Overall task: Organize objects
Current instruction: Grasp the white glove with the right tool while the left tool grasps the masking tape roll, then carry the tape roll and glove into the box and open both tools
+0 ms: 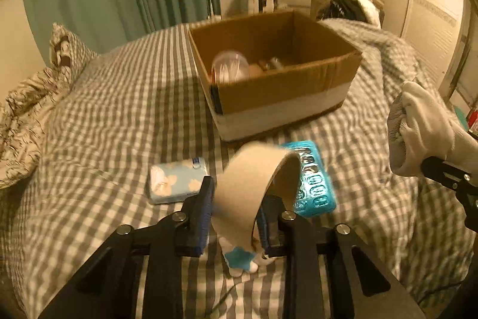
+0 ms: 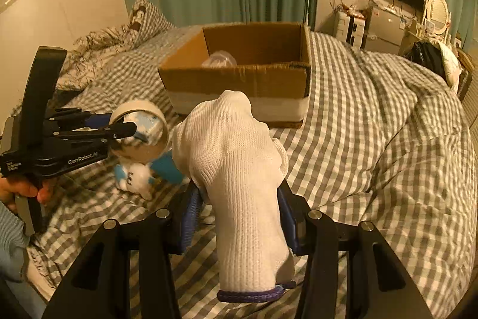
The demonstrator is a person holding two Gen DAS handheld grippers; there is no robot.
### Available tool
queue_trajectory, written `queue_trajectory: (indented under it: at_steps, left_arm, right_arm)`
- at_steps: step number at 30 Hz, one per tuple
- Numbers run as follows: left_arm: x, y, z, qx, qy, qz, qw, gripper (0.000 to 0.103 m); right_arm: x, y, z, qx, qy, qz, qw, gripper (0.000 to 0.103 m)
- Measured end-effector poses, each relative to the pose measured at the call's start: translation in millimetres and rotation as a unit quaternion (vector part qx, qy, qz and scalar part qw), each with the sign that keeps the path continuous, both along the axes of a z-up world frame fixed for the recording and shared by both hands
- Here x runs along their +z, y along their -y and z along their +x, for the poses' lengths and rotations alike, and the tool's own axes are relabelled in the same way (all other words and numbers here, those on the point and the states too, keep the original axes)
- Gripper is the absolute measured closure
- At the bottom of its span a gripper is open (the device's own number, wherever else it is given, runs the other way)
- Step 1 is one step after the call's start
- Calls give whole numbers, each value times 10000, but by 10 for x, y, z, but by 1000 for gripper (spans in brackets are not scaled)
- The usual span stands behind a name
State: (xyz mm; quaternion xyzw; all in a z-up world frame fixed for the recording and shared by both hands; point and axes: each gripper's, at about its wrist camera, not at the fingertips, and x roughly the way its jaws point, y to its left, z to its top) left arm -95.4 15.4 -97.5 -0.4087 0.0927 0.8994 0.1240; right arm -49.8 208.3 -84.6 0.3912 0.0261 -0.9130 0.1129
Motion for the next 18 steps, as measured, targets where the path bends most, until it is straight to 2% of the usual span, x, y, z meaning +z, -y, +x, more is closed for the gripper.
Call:
queue_trajectory:
  at_steps: [4, 11, 18]
  left_arm:
    - [252, -7, 121, -95, -148, 133, 9998, 93]
    - [714, -75, 210, -105, -539, 46, 9985, 93]
    - [1118, -231, -129, -45, -879, -107, 9961, 93]
  right_arm:
    - [231, 4, 151, -6, -236, -28, 9997, 56]
    - [621, 55, 282, 80, -642, 98, 9979, 56]
    - [1089, 133, 73, 187, -1174, 294, 9925, 56]
